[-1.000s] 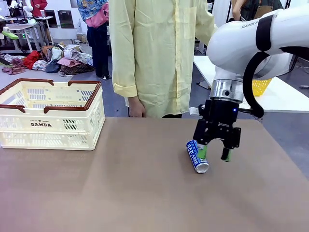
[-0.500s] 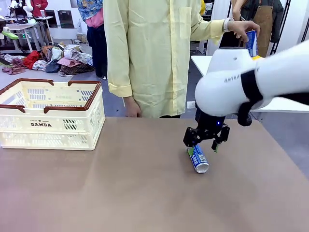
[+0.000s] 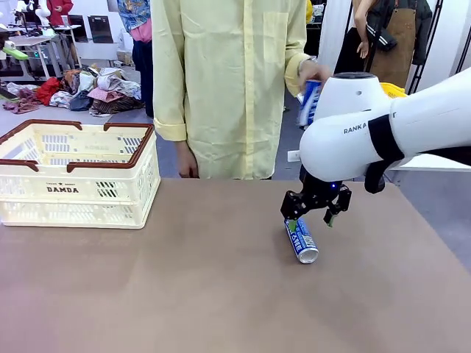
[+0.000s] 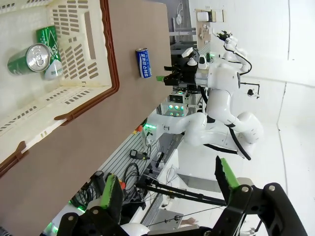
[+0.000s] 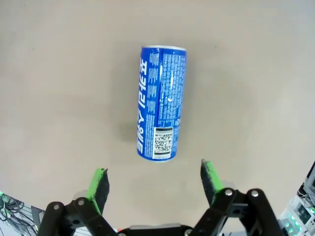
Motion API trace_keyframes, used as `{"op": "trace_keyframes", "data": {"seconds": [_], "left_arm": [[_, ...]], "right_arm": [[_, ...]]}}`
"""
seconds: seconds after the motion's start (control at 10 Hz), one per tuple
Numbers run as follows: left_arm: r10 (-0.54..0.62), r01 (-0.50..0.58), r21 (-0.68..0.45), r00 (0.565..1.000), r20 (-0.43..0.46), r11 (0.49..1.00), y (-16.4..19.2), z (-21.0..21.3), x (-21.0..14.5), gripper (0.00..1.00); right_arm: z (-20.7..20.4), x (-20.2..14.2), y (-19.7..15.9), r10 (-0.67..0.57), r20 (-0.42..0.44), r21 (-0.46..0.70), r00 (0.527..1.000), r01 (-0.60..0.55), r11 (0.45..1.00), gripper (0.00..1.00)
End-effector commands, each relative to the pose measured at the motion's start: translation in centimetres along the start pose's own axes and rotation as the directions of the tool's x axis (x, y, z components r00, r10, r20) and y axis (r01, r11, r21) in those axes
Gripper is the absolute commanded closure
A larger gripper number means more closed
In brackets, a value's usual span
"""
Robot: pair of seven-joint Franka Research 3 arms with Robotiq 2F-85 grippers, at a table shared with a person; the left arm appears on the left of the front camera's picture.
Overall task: Place the drinks into the Shopping basket.
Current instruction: Pick up one drink and place it into the Shopping basket.
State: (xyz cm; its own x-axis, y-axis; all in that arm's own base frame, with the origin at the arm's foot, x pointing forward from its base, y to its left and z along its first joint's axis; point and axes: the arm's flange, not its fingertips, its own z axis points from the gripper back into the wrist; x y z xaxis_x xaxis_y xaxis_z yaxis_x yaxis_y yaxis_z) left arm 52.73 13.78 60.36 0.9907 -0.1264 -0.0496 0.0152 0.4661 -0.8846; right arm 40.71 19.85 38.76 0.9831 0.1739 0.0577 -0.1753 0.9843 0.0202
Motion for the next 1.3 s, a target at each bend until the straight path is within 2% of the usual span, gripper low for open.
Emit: {"op": "trace_keyframes", "data": {"seconds": [0.0, 0.1, 0.2, 0.3, 0.4, 0.6, 0.8, 0.9, 1.2], "left_arm": [[0.002, -0.002, -0.014, 1.000, 0.000, 1.000, -0.3, 0.1, -0.2, 0.00], [0.002, -0.002, -0.014, 1.000, 0.000, 1.000, -0.3, 0.1, -0.2, 0.00], [0.002, -0.002, -0.014, 1.000, 0.000, 1.000, -0.3, 0.1, -0.2, 0.00], [0.002, -0.002, -0.014, 1.000, 0.000, 1.000, -0.3, 0.1, -0.2, 0.00], [0.002, -0.002, -0.014, 1.000, 0.000, 1.000, -0.3, 0.1, -0.2, 0.00], [0.002, -0.002, -0.014, 1.000, 0.000, 1.000, -0.3, 0.1, -0.2, 0.00], [0.002, -0.002, -0.014, 1.000, 0.000, 1.000, -0.3, 0.1, -0.2, 0.00], [0.002, -0.002, -0.014, 1.000, 0.000, 1.000, -0.3, 0.1, -0.2, 0.00], [0.002, -0.002, -0.014, 1.000, 0.000, 1.000, -0.3, 0.1, -0.2, 0.00]], "right_arm": [[3.0, -1.7, -3.1, -0.023, -0.039, 0.042, 0.999, 0.025, 0.999, 0.00], [10.1, -6.1, -9.0, -0.053, -0.131, 0.158, 0.990, 0.073, 0.985, 0.00], [15.1, -10.6, -13.6, -0.105, -0.143, 0.173, 0.984, 0.129, 0.976, 0.00], [18.5, -15.0, -17.9, -0.200, -0.136, 0.192, 0.970, 0.224, 0.955, 0.00], [20.4, -18.6, -21.6, -0.242, -0.143, 0.227, 0.960, 0.270, 0.936, 0.00], [20.3, -23.4, -28.9, -0.405, -0.145, 0.359, 0.903, 0.429, 0.829, 0.00], [17.7, -25.6, -33.2, -0.504, -0.127, 0.454, 0.854, 0.502, 0.736, 0.00], [16.4, -26.0, -34.0, -0.505, -0.105, 0.487, 0.857, 0.487, 0.725, 0.00], [15.5, -25.9, -33.8, -0.527, -0.105, 0.468, 0.843, 0.510, 0.722, 0.00]]}}
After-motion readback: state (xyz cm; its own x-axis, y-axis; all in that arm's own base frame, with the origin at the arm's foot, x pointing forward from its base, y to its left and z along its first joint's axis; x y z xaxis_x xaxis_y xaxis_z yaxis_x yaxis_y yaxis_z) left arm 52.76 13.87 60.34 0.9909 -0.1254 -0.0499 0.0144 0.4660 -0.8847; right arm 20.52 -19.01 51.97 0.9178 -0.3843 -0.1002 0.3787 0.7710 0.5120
